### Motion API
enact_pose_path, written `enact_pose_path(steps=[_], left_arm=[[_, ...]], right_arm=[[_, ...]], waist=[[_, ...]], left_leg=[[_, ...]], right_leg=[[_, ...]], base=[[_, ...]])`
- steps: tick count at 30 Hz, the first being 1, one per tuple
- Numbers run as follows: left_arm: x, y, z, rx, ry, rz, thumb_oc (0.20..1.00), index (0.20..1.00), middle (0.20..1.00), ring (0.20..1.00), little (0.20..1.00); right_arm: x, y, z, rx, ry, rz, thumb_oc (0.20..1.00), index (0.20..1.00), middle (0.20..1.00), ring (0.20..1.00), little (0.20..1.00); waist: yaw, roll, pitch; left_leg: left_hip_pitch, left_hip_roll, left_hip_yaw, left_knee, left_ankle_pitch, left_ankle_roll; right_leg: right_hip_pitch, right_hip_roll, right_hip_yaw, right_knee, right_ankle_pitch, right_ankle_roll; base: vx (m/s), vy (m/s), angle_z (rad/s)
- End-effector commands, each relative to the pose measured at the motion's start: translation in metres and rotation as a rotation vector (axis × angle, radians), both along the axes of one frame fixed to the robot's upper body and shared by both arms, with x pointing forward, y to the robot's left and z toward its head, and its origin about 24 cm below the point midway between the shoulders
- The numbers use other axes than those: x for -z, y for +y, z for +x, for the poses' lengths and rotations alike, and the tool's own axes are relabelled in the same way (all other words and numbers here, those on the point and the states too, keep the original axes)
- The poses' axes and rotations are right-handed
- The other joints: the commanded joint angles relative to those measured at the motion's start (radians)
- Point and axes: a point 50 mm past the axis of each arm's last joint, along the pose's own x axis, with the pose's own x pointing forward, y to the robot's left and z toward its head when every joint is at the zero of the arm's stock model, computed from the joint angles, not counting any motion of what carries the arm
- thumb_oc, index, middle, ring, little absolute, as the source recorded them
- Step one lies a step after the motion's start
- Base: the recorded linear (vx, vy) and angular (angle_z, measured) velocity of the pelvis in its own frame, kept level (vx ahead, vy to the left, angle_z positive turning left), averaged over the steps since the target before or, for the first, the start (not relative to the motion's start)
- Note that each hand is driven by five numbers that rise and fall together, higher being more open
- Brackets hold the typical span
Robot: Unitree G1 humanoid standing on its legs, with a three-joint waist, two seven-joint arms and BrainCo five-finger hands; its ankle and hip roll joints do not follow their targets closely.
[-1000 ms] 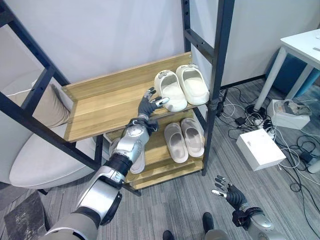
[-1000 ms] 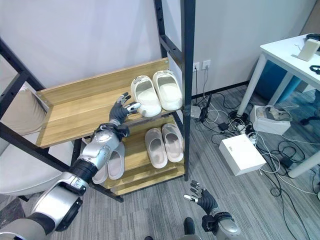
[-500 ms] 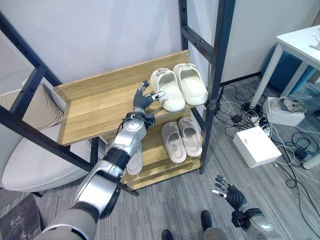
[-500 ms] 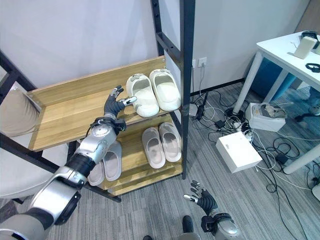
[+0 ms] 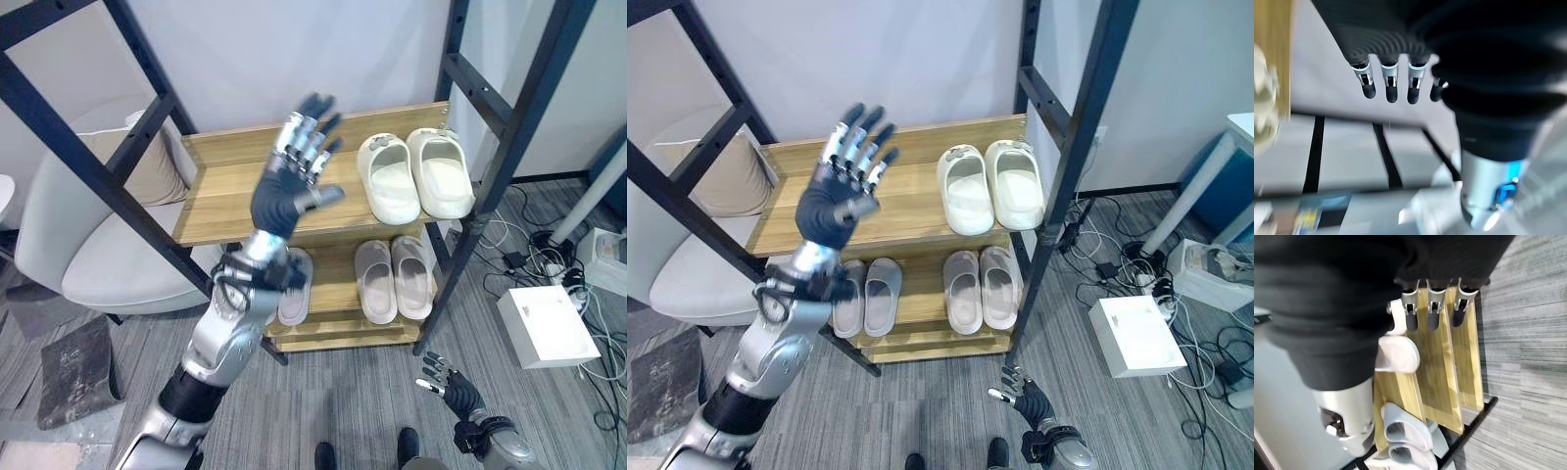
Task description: Arrange the slippers neatly on the shoe rack.
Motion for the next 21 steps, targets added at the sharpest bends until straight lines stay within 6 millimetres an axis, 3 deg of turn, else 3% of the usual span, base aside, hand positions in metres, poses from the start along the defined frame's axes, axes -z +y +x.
enact_pose_path(steps=[1,2,3,5,6,7,8,9,11,14,16,18,21], left_arm=[[0.016,-0.008,-0.009,0.159,-0.016,0.145,1.000,1.000,1.000,1.000,1.000],[0.016,-0.008,-0.009,0.160,-0.015,0.146,1.000,1.000,1.000,1.000,1.000],[0.076,-0.018,-0.026,0.320,0.215,0.300,1.000,1.000,1.000,1.000,1.000],[0.121,-0.009,-0.033,0.285,0.360,0.417,1.000,1.000,1.000,1.000,1.000],[0.121,-0.009,-0.033,0.285,0.360,0.416,1.000,1.000,1.000,1.000,1.000],[0.162,0.005,-0.045,0.226,0.476,0.560,1.000,1.000,1.000,1.000,1.000],[0.191,0.018,-0.052,0.122,0.537,0.700,1.000,1.000,1.000,1.000,1.000],[0.192,0.018,-0.052,0.121,0.535,0.701,1.000,1.000,1.000,1.000,1.000],[0.225,0.025,-0.063,0.083,0.641,0.806,1.000,1.000,1.000,1.000,1.000],[0.251,0.028,-0.061,-0.011,0.750,0.841,1.000,1.000,1.000,1.000,1.000],[0.260,0.032,-0.059,-0.082,0.833,0.788,1.000,1.000,1.000,1.000,1.000],[0.274,0.043,-0.051,-0.274,1.057,0.516,1.000,1.000,1.000,1.000,1.000],[0.277,0.057,-0.042,-0.403,1.147,0.374,1.000,1.000,1.000,1.000,1.000]], right_arm=[[-0.003,0.010,0.004,0.013,-0.058,0.082,1.000,1.000,1.000,1.000,1.000],[-0.003,0.011,0.003,0.013,-0.057,0.082,1.000,1.000,1.000,1.000,1.000],[-0.001,0.005,-0.001,0.011,-0.041,0.080,1.000,1.000,1.000,1.000,1.000],[0.000,0.003,-0.004,0.018,-0.036,0.081,1.000,1.000,1.000,1.000,1.000],[0.000,0.003,-0.004,0.018,-0.037,0.081,1.000,1.000,1.000,1.000,1.000],[0.001,0.000,-0.007,0.028,-0.034,0.086,1.000,1.000,1.000,1.000,1.000],[0.001,0.000,-0.008,0.039,-0.035,0.092,1.000,1.000,1.000,1.000,1.000],[0.001,0.000,-0.008,0.039,-0.034,0.092,1.000,1.000,1.000,1.000,1.000],[0.000,0.001,-0.007,0.029,-0.041,0.077,1.000,1.000,1.000,1.000,1.000],[-0.003,0.008,0.002,0.012,-0.060,0.067,1.000,1.000,1.000,1.000,1.000],[-0.005,0.012,0.007,0.013,-0.075,0.066,1.000,1.000,1.000,1.000,1.000],[-0.010,0.024,0.018,0.037,-0.117,0.086,1.000,1.000,1.000,1.000,1.000],[-0.013,0.031,0.026,0.054,-0.133,0.086,1.000,1.000,1.000,1.000,1.000]], waist=[[0.032,-0.070,-0.050],[0.031,-0.070,-0.051],[0.050,-0.076,-0.043],[0.061,-0.081,-0.036],[0.060,-0.081,-0.038],[0.072,-0.088,-0.031],[0.078,-0.095,-0.031],[0.077,-0.094,-0.032],[0.084,-0.104,-0.033],[0.084,-0.111,-0.039],[0.081,-0.113,-0.040],[0.081,-0.118,-0.043],[0.069,-0.118,-0.045]], left_leg=[[0.002,-0.030,-0.059,-0.006,-0.049,-0.037],[0.002,-0.030,-0.060,-0.006,-0.049,-0.037],[0.003,-0.028,-0.077,-0.006,-0.049,-0.035],[0.009,-0.028,-0.085,-0.006,-0.053,-0.035],[0.005,-0.029,-0.086,-0.006,-0.049,-0.034],[0.008,-0.028,-0.093,-0.002,-0.054,-0.032],[0.009,-0.026,-0.097,-0.002,-0.056,-0.031],[0.006,-0.028,-0.098,-0.003,-0.050,-0.030],[0.007,-0.027,-0.102,-0.002,-0.051,-0.027],[0.010,-0.027,-0.097,-0.002,-0.051,-0.025],[0.012,-0.027,-0.095,-0.002,-0.050,-0.024],[0.016,-0.026,-0.093,-0.001,-0.048,-0.026],[0.015,-0.027,-0.088,-0.003,-0.044,-0.024]], right_leg=[[0.056,-0.008,-0.043,0.001,-0.120,0.062],[0.056,-0.008,-0.044,0.001,-0.120,0.062],[0.065,-0.007,-0.059,0.001,-0.122,0.063],[0.071,-0.004,-0.065,0.001,-0.126,0.063],[0.069,-0.006,-0.067,0.001,-0.124,0.063],[0.076,-0.002,-0.068,0.001,-0.128,0.064],[0.077,0.000,-0.068,0.001,-0.129,0.064],[0.074,-0.002,-0.069,0.001,-0.126,0.064],[0.075,0.000,-0.068,0.001,-0.127,0.064],[0.079,0.000,-0.067,0.001,-0.128,0.063],[0.080,0.000,-0.066,0.001,-0.128,0.062],[0.086,0.002,-0.067,0.001,-0.130,0.056],[0.083,0.001,-0.068,0.001,-0.130,0.053]], base=[[-0.01,0.003,0.21],[-0.02,0.012,0.20],[-0.02,0.016,0.15],[-0.01,0.011,0.24],[-0.01,0.009,0.31],[0.00,-0.002,0.24],[0.00,-0.001,0.12],[0.01,-0.019,0.14],[0.00,-0.005,0.10],[0.01,-0.001,0.01],[0.01,0.001,0.02],[0.00,0.000,0.00],[0.00,0.000,0.00]])
